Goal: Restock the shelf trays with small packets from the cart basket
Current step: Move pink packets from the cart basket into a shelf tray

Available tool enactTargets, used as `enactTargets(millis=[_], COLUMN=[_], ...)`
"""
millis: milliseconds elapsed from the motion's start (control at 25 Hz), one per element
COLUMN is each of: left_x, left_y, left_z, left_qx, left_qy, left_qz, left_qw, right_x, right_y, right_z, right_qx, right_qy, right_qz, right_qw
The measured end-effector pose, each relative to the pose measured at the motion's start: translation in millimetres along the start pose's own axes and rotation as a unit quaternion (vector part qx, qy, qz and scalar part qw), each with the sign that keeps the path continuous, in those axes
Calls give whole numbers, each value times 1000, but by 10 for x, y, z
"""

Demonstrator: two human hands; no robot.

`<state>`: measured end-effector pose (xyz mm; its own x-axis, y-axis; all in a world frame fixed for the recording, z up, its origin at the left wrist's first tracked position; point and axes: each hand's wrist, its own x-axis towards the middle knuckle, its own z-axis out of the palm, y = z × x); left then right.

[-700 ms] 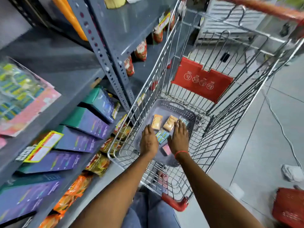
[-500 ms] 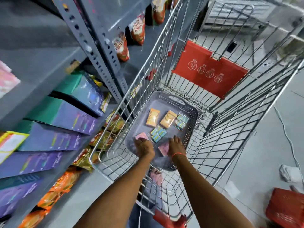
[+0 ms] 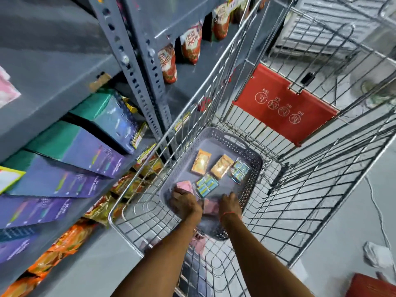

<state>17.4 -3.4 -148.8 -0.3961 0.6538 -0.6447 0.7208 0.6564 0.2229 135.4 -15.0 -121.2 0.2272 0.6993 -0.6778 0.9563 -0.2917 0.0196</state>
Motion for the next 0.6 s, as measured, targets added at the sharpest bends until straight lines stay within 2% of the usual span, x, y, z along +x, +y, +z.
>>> enactTargets(millis=[120,320,520,600], left_x=[-24,-863,-1504,-1645], left_y=[-35,216,402,480], left_z=[-190,-1262,-2153,-2545], left_qx=[26,16,52,35], left_qy=[-9,7,91,131], left_qz=[50,135,245,271], left_qw=[998,991,964,953], right_x=[-218,-777,-1490,-1766], right_y=[-25,-85,-257,-389], right_z=[-123,-872,-1848,-2252], right_qx=[23,51,63,70], right_qy=[-3,-24,74,113], right_qz=[13,39,18,-10], right_qw=[1000,998,995,991])
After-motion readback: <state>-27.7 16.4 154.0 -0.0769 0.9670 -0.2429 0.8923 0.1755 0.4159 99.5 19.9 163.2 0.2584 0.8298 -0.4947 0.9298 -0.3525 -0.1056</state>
